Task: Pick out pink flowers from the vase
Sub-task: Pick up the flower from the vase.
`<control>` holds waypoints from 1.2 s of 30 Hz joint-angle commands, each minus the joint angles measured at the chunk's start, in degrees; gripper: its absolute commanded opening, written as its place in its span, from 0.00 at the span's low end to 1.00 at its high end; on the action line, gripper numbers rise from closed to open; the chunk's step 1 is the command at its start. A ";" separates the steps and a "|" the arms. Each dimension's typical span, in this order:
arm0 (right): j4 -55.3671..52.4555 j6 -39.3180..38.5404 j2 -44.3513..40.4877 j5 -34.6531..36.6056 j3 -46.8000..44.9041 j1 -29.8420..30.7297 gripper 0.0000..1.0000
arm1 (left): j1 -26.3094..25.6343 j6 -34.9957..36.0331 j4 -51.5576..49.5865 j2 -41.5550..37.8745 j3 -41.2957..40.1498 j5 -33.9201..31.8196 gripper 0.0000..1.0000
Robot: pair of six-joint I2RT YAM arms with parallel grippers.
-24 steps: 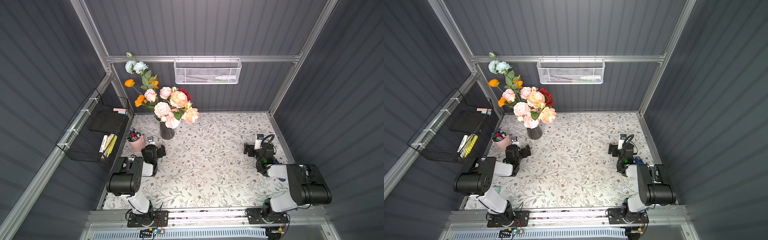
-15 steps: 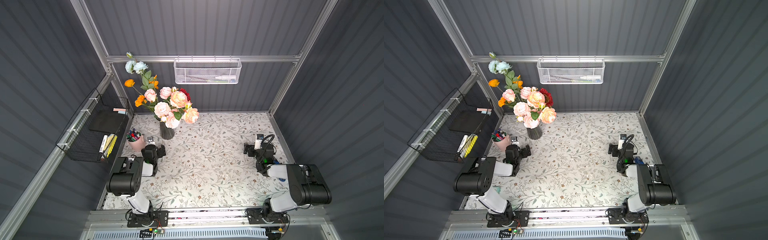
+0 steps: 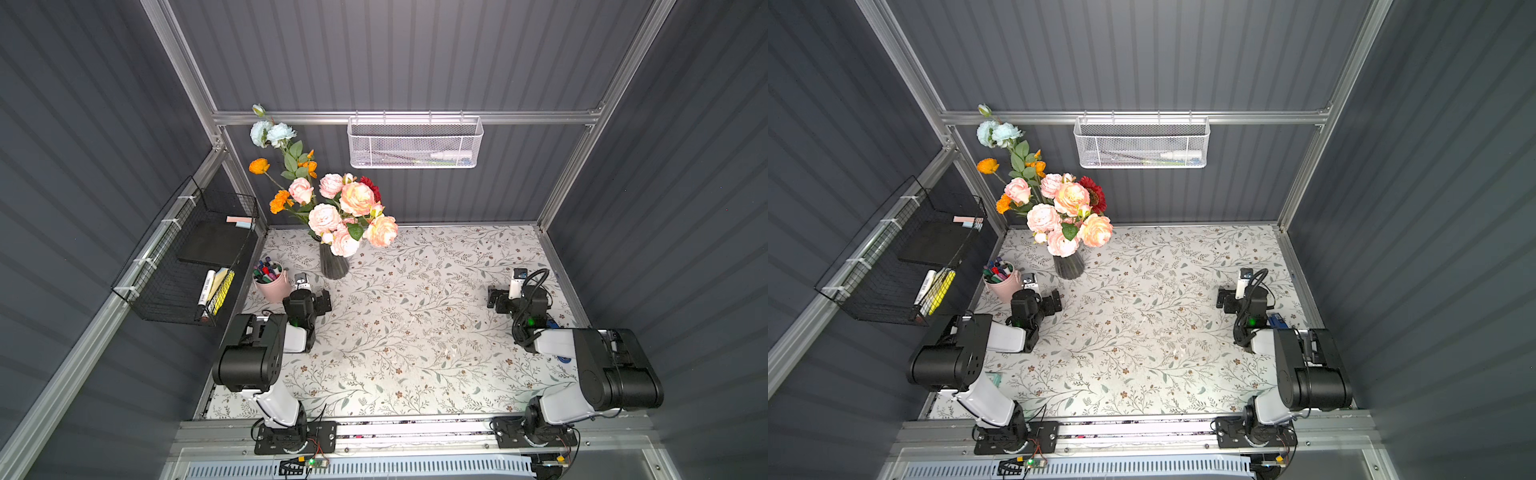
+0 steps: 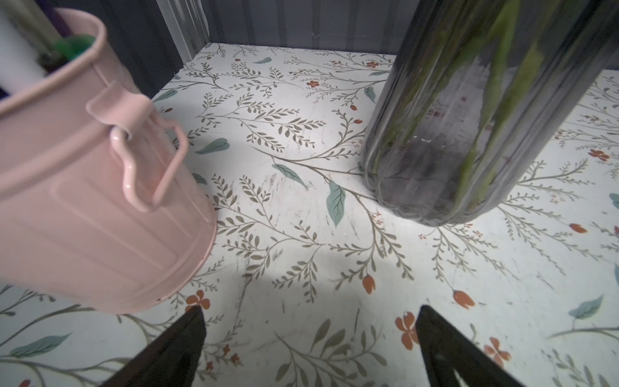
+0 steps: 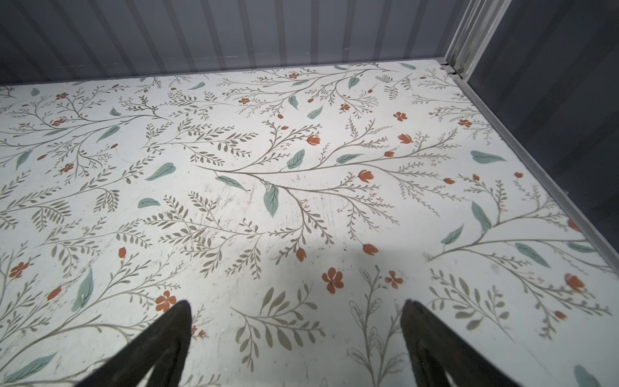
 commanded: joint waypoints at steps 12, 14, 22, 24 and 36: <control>-20.29 -2.80 -6.99 -5.08 10.13 -0.04 0.99 | 0.49 0.75 -5.29 -2.74 2.22 -0.97 0.99; -26.48 -3.13 -9.25 -7.79 13.52 0.04 0.99 | 0.50 0.49 -9.37 -5.59 3.14 -1.47 0.99; -34.08 -0.03 -16.86 -12.19 15.14 6.54 0.99 | -0.39 -0.70 -14.54 -16.36 2.30 1.60 0.97; -34.76 0.63 -19.49 -12.17 15.27 10.26 0.99 | -0.39 -0.22 -13.43 -18.39 2.29 5.09 0.89; -16.86 1.77 -22.16 -14.38 10.38 30.14 0.99 | -0.33 12.64 -7.57 -21.81 6.49 30.53 0.51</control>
